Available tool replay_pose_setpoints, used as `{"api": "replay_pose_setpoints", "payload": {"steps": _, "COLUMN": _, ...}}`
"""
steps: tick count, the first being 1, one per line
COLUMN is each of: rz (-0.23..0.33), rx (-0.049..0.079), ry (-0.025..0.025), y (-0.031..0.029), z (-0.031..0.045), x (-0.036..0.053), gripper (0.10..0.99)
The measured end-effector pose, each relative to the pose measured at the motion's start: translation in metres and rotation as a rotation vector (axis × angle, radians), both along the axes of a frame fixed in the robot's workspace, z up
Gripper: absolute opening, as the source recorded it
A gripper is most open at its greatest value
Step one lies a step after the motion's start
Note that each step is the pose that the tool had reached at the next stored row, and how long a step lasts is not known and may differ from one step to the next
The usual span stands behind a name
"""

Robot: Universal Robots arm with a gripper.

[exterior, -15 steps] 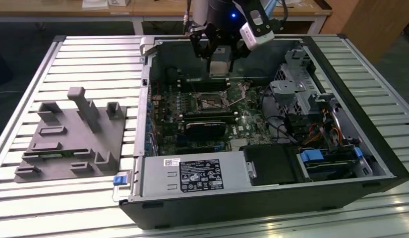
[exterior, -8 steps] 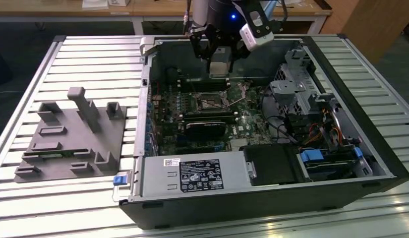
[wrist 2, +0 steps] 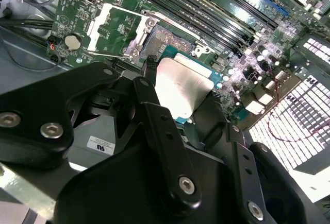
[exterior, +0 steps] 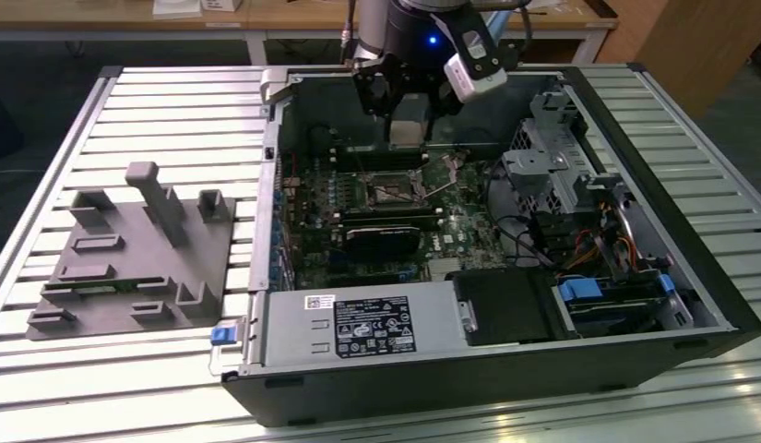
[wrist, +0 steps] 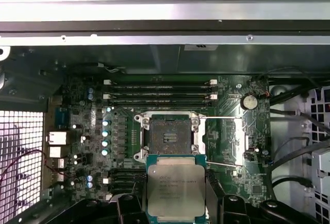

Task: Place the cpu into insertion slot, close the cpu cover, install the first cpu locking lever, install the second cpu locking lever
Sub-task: 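Place the cpu into insertion slot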

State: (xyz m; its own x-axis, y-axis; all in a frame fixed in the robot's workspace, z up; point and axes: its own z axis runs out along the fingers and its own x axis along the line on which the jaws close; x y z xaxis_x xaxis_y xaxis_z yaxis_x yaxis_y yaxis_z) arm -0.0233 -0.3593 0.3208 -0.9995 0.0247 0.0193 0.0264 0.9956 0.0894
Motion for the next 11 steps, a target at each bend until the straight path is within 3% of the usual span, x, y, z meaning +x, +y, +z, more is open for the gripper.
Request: {"api": "replay_pose_setpoints", "payload": {"steps": 11, "rz": 0.000, "rx": 0.000, "ry": 0.0000, "y": 0.0004, "z": -0.0200, "x": 0.0000, "gripper": 0.537}}
